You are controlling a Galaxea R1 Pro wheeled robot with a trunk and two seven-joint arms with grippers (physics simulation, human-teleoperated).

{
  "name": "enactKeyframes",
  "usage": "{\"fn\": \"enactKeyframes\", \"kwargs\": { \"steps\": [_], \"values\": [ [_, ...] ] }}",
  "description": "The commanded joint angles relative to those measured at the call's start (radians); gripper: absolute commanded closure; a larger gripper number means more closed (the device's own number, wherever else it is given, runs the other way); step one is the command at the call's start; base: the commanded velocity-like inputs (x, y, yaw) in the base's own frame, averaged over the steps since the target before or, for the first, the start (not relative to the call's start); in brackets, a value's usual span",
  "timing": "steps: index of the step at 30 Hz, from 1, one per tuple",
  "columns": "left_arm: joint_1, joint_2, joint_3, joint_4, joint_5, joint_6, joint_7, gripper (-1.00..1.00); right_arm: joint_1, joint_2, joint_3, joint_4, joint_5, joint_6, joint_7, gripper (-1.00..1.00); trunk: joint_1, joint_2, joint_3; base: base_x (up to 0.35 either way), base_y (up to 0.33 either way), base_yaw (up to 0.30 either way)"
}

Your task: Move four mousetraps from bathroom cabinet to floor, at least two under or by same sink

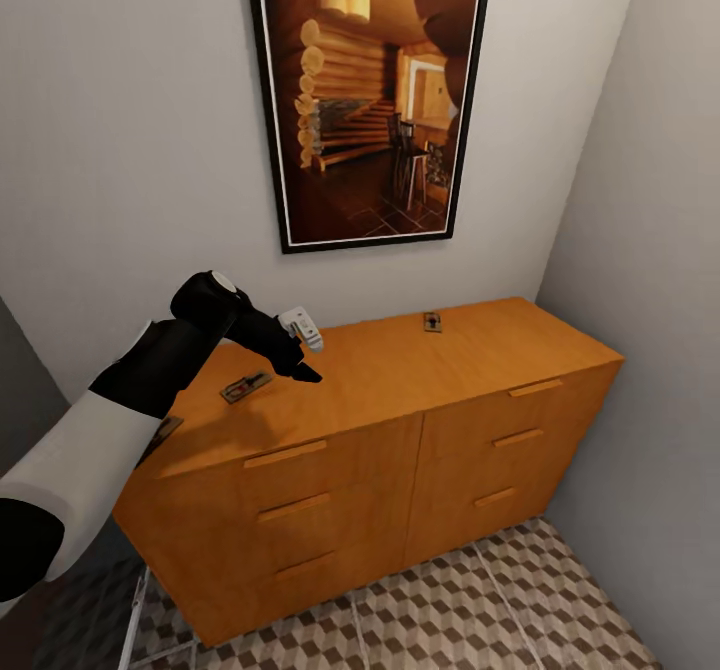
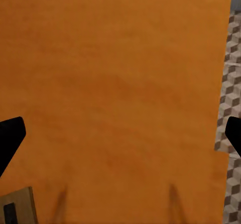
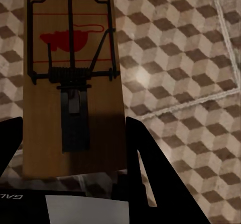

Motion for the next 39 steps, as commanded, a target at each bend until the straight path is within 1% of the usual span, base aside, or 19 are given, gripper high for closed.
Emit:
{"fn": "enactKeyframes", "kwargs": {
  "steps": [1, 11, 20, 33, 39],
  "values": [
    [-0.001, 0.000, -0.001, 0.000, -0.010, 0.009, -0.010, -1.00, -0.001, 0.000, 0.008, 0.001, -0.011, -0.004, 0.004, 1.00, 0.000, -0.001, -0.001, 0.008, 0.008, -0.020],
    [-0.001, 0.000, -0.001, 0.002, -0.010, 0.007, -0.010, -1.00, -0.001, 0.000, 0.008, 0.001, -0.011, -0.004, 0.004, 1.00, 0.000, -0.001, -0.001, 0.116, 0.081, -0.005],
    [-0.001, 0.000, -0.001, 0.002, -0.010, 0.007, -0.010, -1.00, -0.001, 0.001, 0.008, 0.001, -0.011, -0.004, 0.000, 1.00, 0.000, -0.001, -0.001, 0.021, 0.015, 0.006],
    [-0.001, 0.004, 0.000, 0.009, -0.004, 0.011, -0.012, -1.00, 0.000, 0.001, 0.008, 0.001, -0.011, -0.004, -0.001, 1.00, 0.000, -0.001, -0.007, 0.001, 0.000, 0.154],
    [-0.001, 0.005, 0.002, 0.031, -0.002, 0.013, -0.014, -1.00, -0.001, 0.001, 0.007, 0.001, -0.011, -0.004, -0.001, 1.00, 0.000, -0.001, -0.008, 0.000, 0.000, 0.038]
  ]
}}
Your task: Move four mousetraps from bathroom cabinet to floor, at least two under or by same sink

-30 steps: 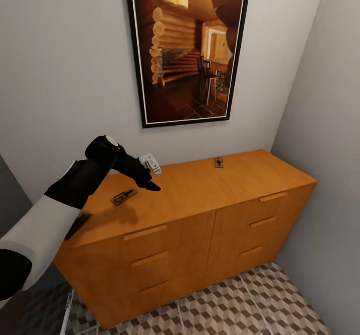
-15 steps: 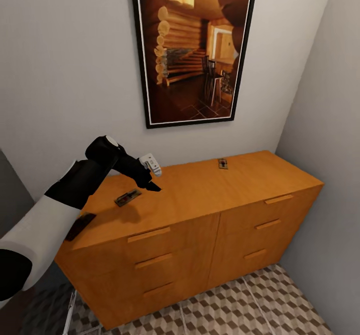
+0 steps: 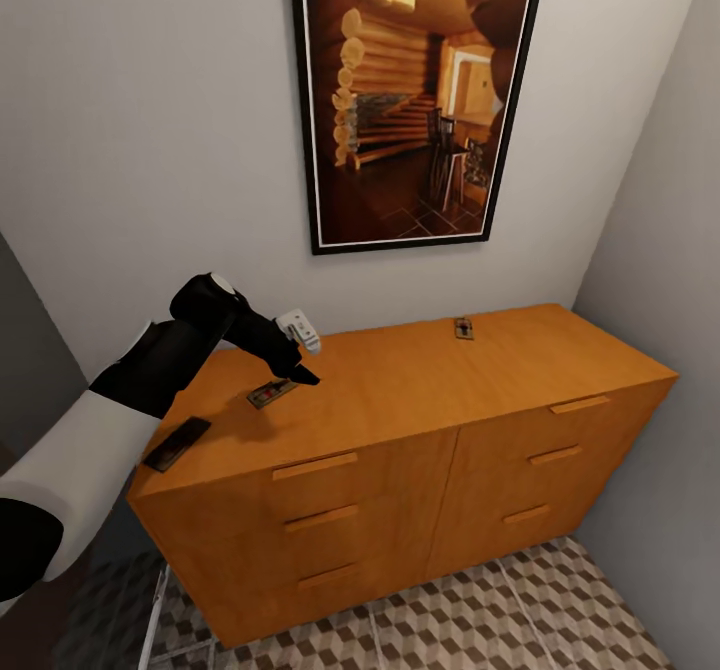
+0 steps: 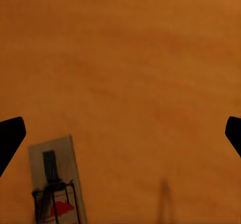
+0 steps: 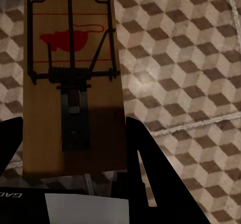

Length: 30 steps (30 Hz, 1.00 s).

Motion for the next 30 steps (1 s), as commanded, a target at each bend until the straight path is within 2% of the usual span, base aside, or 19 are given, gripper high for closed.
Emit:
{"fn": "enactKeyframes", "kwargs": {
  "steps": [1, 4, 8, 11, 30],
  "values": [
    [-0.001, 0.000, 0.000, 0.001, -0.010, 0.009, -0.010, -1.00, -0.001, 0.000, 0.008, 0.001, -0.011, -0.004, 0.004, 1.00, 0.000, -0.001, -0.001, 0.000, 0.000, 0.008],
    [-0.001, 0.000, 0.010, 0.003, -0.010, 0.009, -0.010, -1.00, 0.000, 0.000, 0.008, 0.001, -0.011, -0.004, 0.005, 1.00, 0.000, -0.001, -0.001, 0.000, 0.000, 0.004],
    [-0.001, -0.002, 0.067, 0.005, -0.008, 0.009, -0.011, -1.00, -0.001, -0.001, 0.008, 0.001, -0.011, -0.004, 0.005, 1.00, 0.000, -0.001, -0.001, 0.000, 0.000, 0.001],
    [-0.001, -0.002, 0.086, 0.007, -0.007, 0.008, -0.010, -1.00, -0.001, -0.001, 0.008, 0.001, -0.011, -0.004, 0.005, 1.00, 0.000, -0.001, -0.001, 0.000, 0.000, 0.000],
    [0.001, -0.003, 0.126, 0.056, -0.005, 0.009, -0.014, -1.00, -0.001, -0.002, 0.008, 0.001, -0.011, -0.004, 0.003, 1.00, 0.000, -0.001, -0.001, 0.000, 0.000, 0.000]
  ]
}}
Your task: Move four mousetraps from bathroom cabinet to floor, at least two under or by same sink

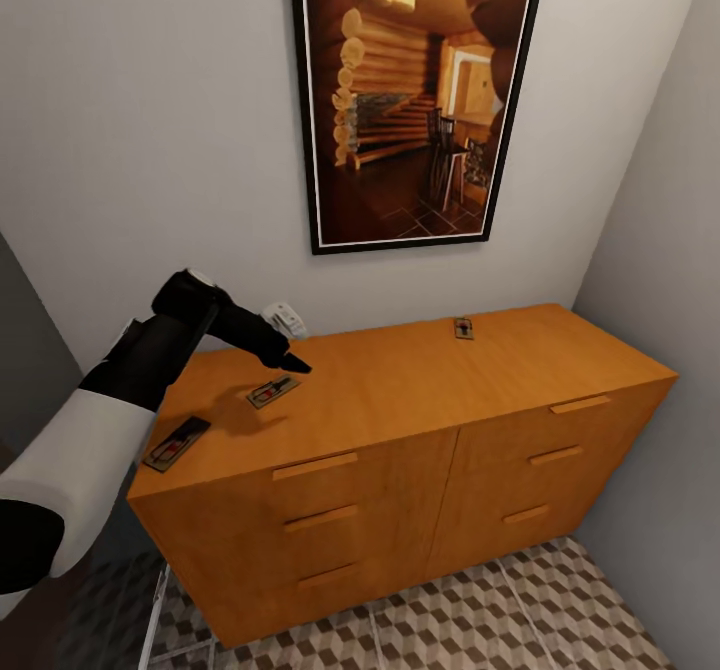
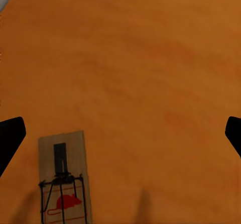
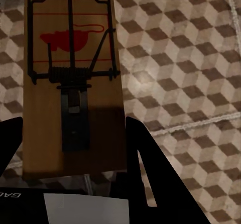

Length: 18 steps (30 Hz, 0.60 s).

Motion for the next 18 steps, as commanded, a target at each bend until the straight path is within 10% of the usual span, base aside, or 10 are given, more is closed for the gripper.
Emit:
{"fn": "enactKeyframes", "kwargs": {
  "steps": [1, 18],
  "values": [
    [0.000, 0.000, 0.011, 0.003, -0.007, 0.009, -0.010, -1.00, -0.001, 0.000, 0.008, 0.001, -0.011, -0.004, 0.004, 1.00, 0.000, -0.001, -0.001, 0.000, 0.000, 0.000],
    [0.005, -0.001, 0.070, 0.036, 0.038, 0.003, -0.008, -1.00, 0.000, 0.000, 0.008, 0.001, -0.010, -0.004, 0.004, 1.00, 0.000, -0.001, -0.007, 0.000, 0.000, 0.097]
  ]
}}
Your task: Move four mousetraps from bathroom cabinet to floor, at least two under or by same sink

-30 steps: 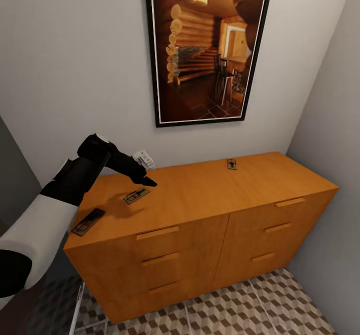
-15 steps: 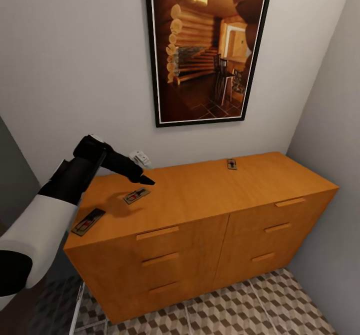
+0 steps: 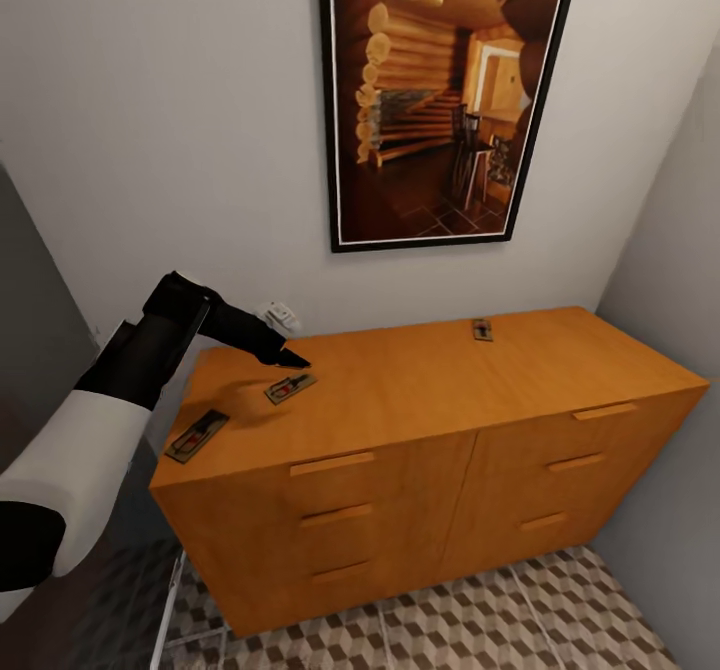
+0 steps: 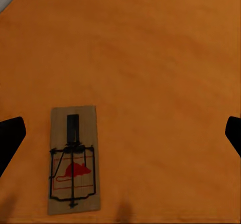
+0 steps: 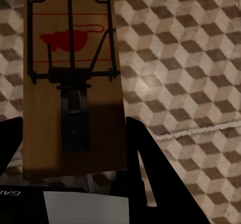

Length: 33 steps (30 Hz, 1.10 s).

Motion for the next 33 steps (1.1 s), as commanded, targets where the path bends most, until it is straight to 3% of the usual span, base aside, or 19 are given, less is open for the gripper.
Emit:
{"fn": "enactKeyframes", "kwargs": {
  "steps": [1, 22, 24, 29, 33],
  "values": [
    [-0.001, 0.000, -0.001, -0.001, -0.010, 0.009, -0.010, -1.00, -0.001, 0.000, 0.008, 0.001, -0.011, -0.004, 0.004, 1.00, 0.000, -0.001, -0.002, 0.000, 0.000, 0.223],
    [0.001, 0.000, 0.004, 0.002, -0.007, 0.009, -0.011, -1.00, -0.001, 0.000, 0.008, 0.001, -0.011, -0.004, 0.004, 1.00, 0.000, -0.001, -0.017, 0.000, 0.000, 0.155],
    [0.001, 0.000, 0.024, 0.002, -0.005, 0.009, -0.011, -1.00, -0.001, 0.000, 0.008, 0.001, -0.011, -0.004, 0.004, 1.00, 0.000, -0.001, -0.017, 0.000, 0.000, 0.023],
    [0.001, -0.021, 0.122, 0.001, 0.005, 0.008, -0.011, -1.00, -0.001, 0.000, 0.009, 0.001, -0.011, -0.004, 0.005, 1.00, 0.000, -0.001, -0.017, 0.000, 0.000, 0.008],
    [0.001, -0.039, 0.150, -0.001, 0.007, 0.005, -0.009, -1.00, -0.001, 0.000, 0.008, 0.001, -0.011, -0.004, 0.005, 1.00, 0.000, -0.001, -0.017, 0.000, 0.000, 0.001]
  ]
}}
